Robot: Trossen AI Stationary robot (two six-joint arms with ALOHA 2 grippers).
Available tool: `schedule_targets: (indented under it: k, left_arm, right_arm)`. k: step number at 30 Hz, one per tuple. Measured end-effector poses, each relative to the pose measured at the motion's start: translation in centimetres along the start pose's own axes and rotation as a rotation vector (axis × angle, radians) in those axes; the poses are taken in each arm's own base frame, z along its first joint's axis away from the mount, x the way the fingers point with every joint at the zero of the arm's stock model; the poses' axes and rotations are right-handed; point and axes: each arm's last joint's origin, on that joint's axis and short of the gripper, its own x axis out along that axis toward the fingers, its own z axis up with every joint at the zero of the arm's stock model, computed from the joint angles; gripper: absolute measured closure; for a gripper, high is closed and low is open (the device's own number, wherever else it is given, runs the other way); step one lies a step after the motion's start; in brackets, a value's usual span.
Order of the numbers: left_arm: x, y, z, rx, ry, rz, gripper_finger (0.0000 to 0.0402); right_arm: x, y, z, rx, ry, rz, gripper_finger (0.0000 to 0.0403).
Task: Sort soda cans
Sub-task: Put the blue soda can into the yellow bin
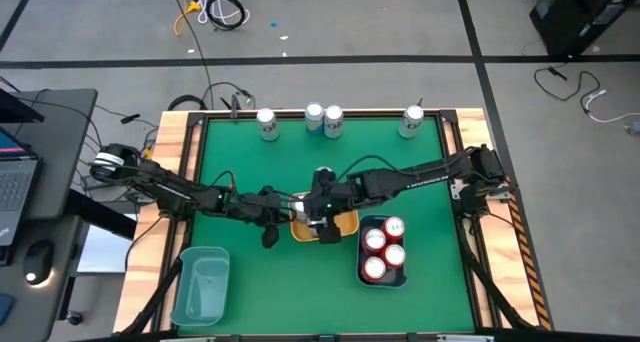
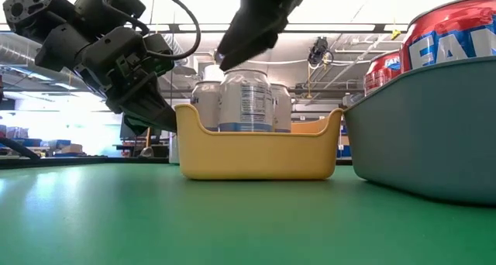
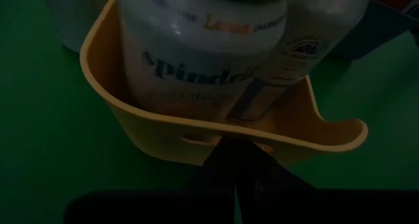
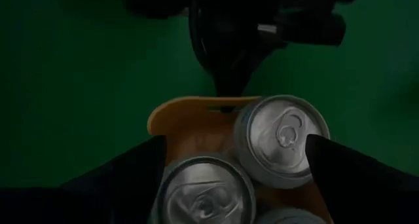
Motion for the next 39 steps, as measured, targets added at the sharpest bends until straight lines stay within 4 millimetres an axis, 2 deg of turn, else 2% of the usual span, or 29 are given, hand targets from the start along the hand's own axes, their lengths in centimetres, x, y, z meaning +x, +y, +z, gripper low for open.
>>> schedule_targets:
  k: [6,10,14,20,22,25,29,35,39]
  left_arm:
    - [0.0,0.0,0.0,0.000,0.004,0.003,0.0396]
    - [0.0,0.0,-0.1,0.008,0.015,-0.019,0.0396]
    - [0.0,0.1,-0.1,0.025,0.029,-0.022,0.0397]
    - [-0.2,1.4,-0.5,0.008,-0.002,-0.061,0.0397]
    - [-0.3,1.9,-0.6,0.008,-0.032,-0.089,0.0397]
    - [-0.5,2.6,-0.7,0.010,-0.063,-0.125,0.0397]
    - [-0.6,3.2,-0.7,0.011,-0.069,-0.133,0.0397]
    - [-0.6,3.6,-0.6,0.003,-0.070,-0.120,0.0397]
    - [-0.6,3.6,-0.6,0.002,-0.070,-0.119,0.0397]
  right_arm:
    - [-2.7,-0.6,2.5,-0.062,-0.009,-0.061,0.0052]
    - [-5.2,-2.7,4.1,-0.093,0.012,-0.218,0.0054]
    - [-6.6,-7.3,4.4,-0.041,0.029,-0.288,0.0067]
    - [-7.3,-16.4,2.5,0.123,0.007,-0.206,0.0084]
    - [-7.4,-19.3,1.8,0.177,-0.019,-0.225,0.0085]
    - [-7.0,-22.9,0.8,0.235,-0.060,-0.292,0.0084]
    - [-5.2,-26.3,-0.7,0.286,-0.075,-0.301,0.0076]
    - [-2.0,-29.4,-3.2,0.354,-0.041,-0.304,0.0065]
    - [-0.7,-30.9,-4.0,0.376,-0.051,-0.350,0.0062]
